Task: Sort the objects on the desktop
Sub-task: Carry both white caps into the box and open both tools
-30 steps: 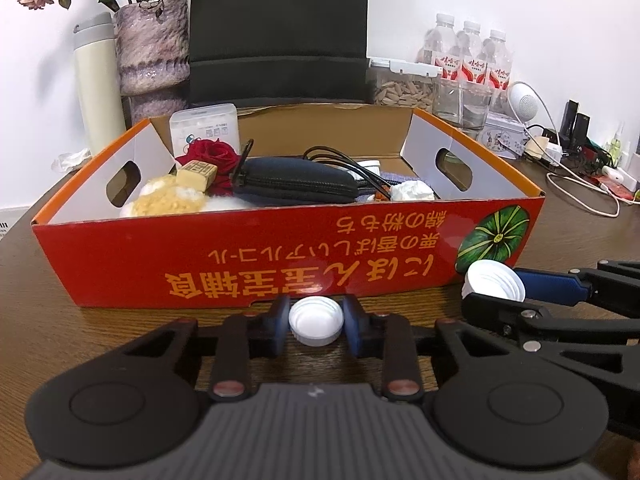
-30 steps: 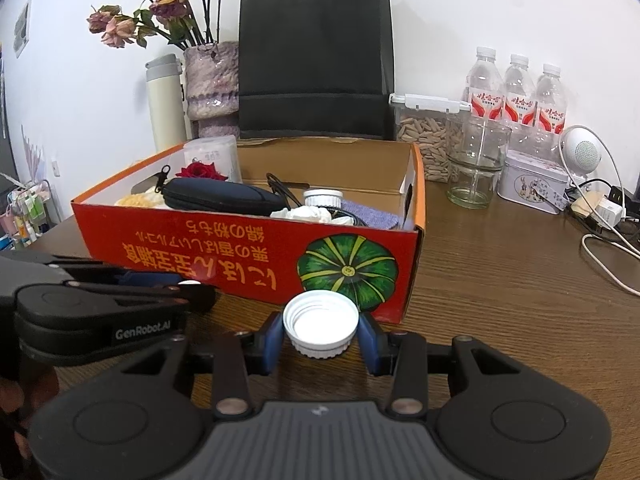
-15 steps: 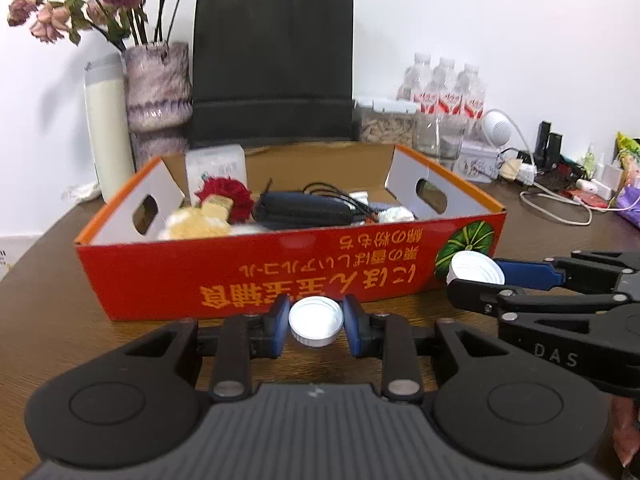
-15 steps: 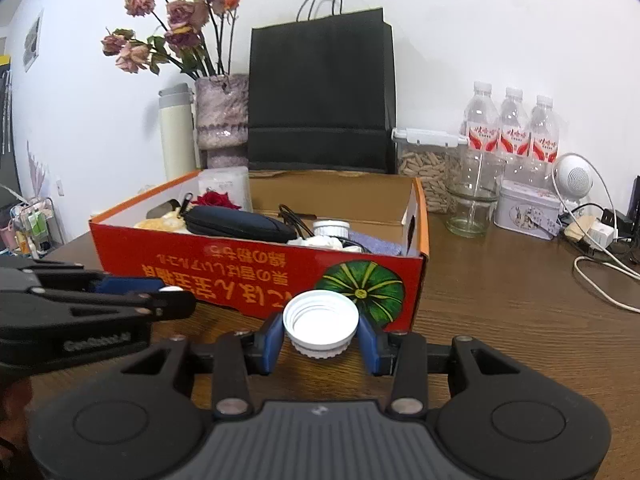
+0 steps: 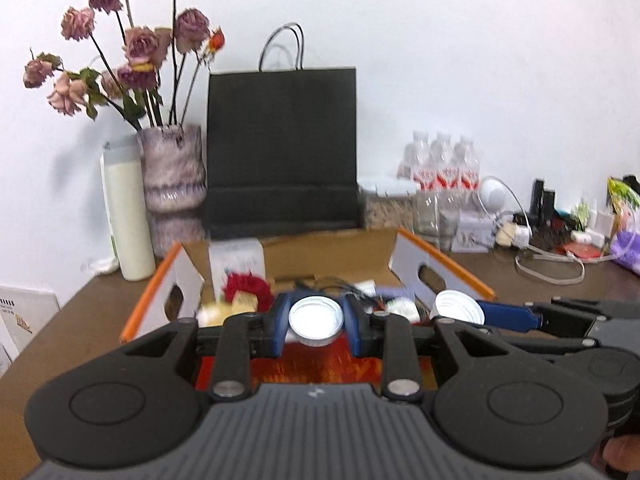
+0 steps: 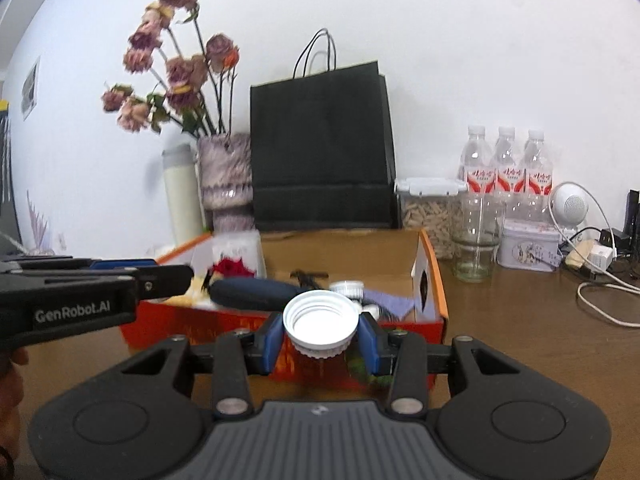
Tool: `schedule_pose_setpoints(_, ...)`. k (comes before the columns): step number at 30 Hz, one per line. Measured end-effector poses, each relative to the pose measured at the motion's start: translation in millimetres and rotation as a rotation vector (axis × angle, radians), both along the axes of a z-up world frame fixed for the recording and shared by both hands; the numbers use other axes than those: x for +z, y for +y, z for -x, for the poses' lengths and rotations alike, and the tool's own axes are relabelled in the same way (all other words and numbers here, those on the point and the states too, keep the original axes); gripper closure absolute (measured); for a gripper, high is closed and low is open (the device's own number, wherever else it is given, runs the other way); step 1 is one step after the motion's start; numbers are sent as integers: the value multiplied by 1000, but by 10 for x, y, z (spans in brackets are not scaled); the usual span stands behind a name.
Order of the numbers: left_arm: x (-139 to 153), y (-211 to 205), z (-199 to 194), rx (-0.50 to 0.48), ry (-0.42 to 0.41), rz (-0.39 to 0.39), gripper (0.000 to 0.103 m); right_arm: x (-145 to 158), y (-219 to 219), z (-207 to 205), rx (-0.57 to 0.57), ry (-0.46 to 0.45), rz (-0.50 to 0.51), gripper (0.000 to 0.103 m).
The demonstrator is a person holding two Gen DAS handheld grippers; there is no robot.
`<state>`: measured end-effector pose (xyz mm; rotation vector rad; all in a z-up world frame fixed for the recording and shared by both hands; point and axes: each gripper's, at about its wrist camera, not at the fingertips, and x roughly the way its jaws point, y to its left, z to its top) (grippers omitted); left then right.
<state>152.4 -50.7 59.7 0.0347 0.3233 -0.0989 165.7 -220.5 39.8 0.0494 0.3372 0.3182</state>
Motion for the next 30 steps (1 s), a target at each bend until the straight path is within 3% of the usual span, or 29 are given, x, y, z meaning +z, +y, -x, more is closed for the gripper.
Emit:
schedule_pose_setpoints(7,120,99,-208,47,-57,28,74,56,111,-315,-51,-46,-29,64)
schedule_pose_setpoints(17,-8,248,-583,79,-30,19,74,-20,231,-753,-58,-38,-20,64)
schedule_pose_setpoints(30,-188,327,-791,90,3,-10,74,-85,299,-796,2,-56,33,64)
